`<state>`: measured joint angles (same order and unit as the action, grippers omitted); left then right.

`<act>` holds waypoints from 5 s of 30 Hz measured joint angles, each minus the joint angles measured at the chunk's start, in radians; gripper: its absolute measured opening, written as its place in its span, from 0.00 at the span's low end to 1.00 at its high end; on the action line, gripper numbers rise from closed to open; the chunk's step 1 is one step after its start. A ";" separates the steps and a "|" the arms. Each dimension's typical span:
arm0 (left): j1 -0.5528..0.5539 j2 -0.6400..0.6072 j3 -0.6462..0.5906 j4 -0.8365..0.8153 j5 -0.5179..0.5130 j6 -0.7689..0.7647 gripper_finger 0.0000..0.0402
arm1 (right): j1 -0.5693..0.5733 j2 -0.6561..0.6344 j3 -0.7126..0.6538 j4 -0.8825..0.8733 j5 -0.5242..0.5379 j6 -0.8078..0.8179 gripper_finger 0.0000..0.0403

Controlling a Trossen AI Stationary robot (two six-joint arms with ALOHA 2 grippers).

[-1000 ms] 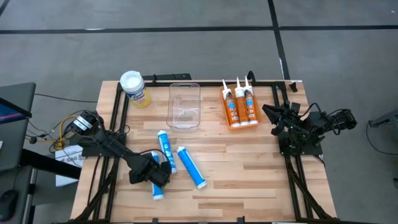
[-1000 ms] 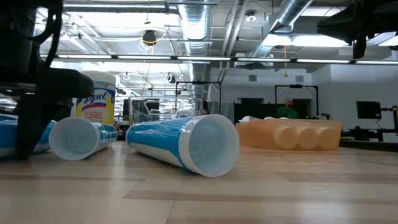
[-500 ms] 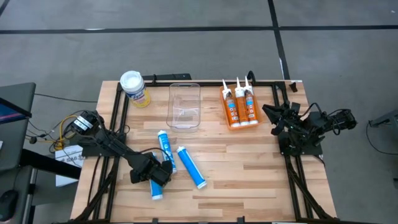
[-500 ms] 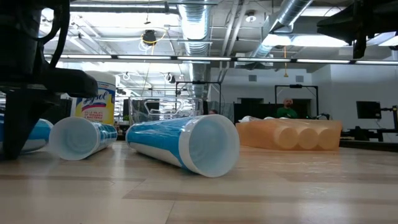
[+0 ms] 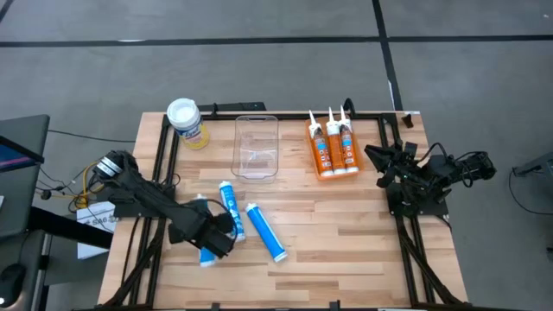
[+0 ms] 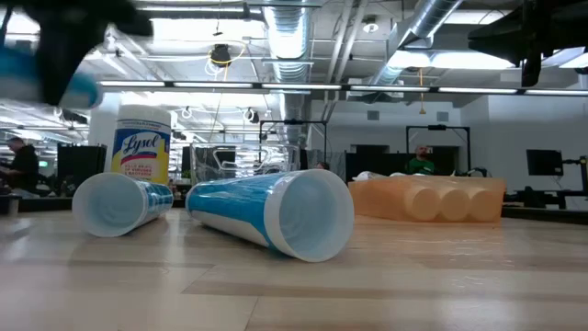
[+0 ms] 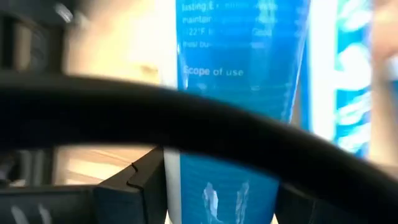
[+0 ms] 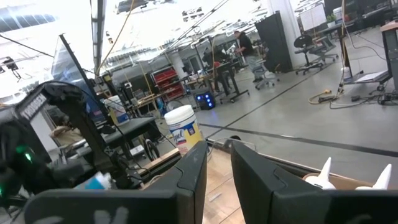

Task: Pick & place silicon tubes, Sealant and Lysol wipes
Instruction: Put the left blue sealant into the transparent bin

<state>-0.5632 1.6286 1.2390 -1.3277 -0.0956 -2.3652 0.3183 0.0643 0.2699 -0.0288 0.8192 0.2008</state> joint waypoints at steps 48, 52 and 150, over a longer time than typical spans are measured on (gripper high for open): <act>0.954 0.181 0.283 0.449 -0.385 1.311 0.50 | 0.001 0.000 0.000 0.006 -0.009 0.009 0.16; 0.957 0.213 0.283 0.446 -0.321 1.306 0.50 | 0.001 0.000 0.000 0.006 -0.008 0.010 0.16; 0.590 0.354 0.775 -0.250 -0.082 1.089 0.84 | 0.001 0.000 0.000 0.000 -0.010 0.010 0.16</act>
<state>0.0265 1.9830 2.0139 -1.5776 -0.1780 -1.2766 0.3195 0.0639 0.2695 -0.0292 0.8089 0.2104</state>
